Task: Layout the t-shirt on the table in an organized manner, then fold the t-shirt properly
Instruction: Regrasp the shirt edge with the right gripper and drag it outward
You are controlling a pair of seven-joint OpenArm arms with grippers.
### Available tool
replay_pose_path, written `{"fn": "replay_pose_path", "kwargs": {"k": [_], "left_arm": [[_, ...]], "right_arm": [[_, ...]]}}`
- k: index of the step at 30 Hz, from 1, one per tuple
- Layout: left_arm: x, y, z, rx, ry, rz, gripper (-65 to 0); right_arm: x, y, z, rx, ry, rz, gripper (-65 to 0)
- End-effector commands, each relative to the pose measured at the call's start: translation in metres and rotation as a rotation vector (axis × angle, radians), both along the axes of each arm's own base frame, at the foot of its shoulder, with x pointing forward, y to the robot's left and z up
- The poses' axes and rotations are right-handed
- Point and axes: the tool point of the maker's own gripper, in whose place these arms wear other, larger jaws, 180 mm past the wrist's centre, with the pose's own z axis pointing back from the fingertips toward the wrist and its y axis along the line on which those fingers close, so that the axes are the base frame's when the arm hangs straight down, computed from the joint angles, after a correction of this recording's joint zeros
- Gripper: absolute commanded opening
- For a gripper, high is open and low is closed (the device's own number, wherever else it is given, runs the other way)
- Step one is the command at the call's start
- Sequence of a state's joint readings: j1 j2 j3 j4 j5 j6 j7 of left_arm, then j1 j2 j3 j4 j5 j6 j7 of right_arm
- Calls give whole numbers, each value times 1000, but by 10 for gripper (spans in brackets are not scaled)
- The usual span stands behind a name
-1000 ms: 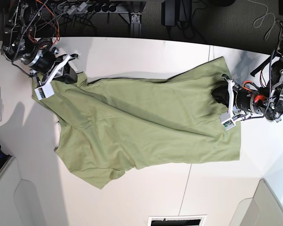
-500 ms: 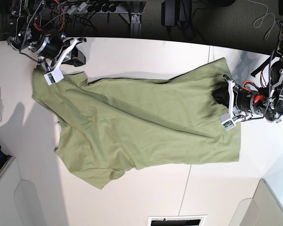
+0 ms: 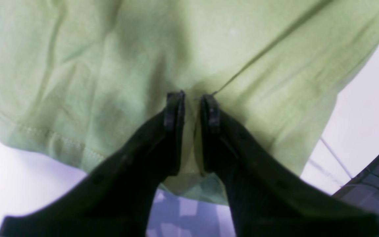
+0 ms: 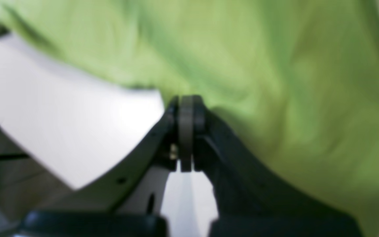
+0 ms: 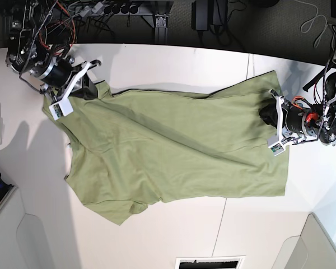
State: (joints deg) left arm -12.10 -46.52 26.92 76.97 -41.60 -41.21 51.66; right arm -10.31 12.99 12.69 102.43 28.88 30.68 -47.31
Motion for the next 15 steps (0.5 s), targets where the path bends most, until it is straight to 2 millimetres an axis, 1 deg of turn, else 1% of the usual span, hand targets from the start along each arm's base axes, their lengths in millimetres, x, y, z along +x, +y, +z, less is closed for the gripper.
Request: {"fn": "replay_pose_path", "kwargs": {"k": [1,3,6,8,11,15], "left_arm": [[-5,28,-2,120,29,9,-512],[-5,28,-2,120,28,9,-512],[-5,27,-2,119,27,9,-512],[-5,27,-2,116,28,10,-512],[-5,26,-1,113,28,11,-512],[-5,27,-1,115,28,11,-512]], "right_arm": [[12,0,13,-4,-55,8,-650],[18,2,9,-33,-56,22,-650],[20,17,-7,-51,-15,70,-650],[15,27,-24,-81,30,115,-650],[5,32,-43,-137,85,141,-650],[-7,33,-47,-142,120,141,-650]]}}
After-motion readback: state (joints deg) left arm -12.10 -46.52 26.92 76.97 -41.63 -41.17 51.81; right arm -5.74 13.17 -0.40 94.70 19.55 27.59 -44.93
